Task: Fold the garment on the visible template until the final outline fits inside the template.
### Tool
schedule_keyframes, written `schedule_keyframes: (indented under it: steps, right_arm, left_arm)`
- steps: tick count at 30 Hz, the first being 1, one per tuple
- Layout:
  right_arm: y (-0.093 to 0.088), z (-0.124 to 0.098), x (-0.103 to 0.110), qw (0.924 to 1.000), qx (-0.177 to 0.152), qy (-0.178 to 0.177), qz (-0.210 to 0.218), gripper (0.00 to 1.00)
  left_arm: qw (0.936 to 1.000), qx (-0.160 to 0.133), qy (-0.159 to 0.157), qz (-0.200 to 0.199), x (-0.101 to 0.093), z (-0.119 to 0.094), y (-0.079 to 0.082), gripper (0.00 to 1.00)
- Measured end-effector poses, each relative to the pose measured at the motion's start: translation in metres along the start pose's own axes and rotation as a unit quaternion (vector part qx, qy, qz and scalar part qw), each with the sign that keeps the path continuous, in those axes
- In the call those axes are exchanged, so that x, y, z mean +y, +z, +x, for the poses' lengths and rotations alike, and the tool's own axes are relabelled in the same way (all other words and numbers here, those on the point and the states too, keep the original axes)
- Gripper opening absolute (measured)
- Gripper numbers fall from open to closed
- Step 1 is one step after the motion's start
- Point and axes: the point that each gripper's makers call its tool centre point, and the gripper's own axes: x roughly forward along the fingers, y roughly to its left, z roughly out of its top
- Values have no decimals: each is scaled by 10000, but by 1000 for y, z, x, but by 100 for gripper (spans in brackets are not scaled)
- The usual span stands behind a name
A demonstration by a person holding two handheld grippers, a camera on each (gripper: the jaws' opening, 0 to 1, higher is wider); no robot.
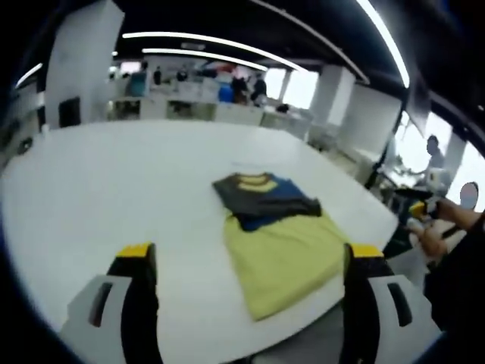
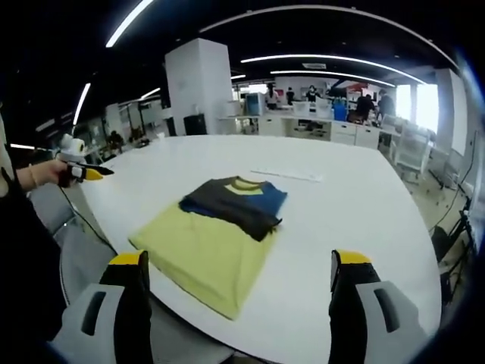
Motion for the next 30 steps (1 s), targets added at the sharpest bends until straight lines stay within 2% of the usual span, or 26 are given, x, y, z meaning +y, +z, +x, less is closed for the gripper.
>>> schedule_keyframes:
  steps: [8,18,30]
  right_arm:
    - [-9,1,0,9999,39,-25,101,99]
    - [-13,2,-3,9999,65,-48,139,99]
    - [-17,5,-5,9998,145,-28,162,99]
  left_arm:
    - [9998,-36,133,-111,5,-8,-3,93]
    - [9999,67,8,-122,-2,1,-7,91]
    - [9998,165,-31,-137,0,3,-11,90]
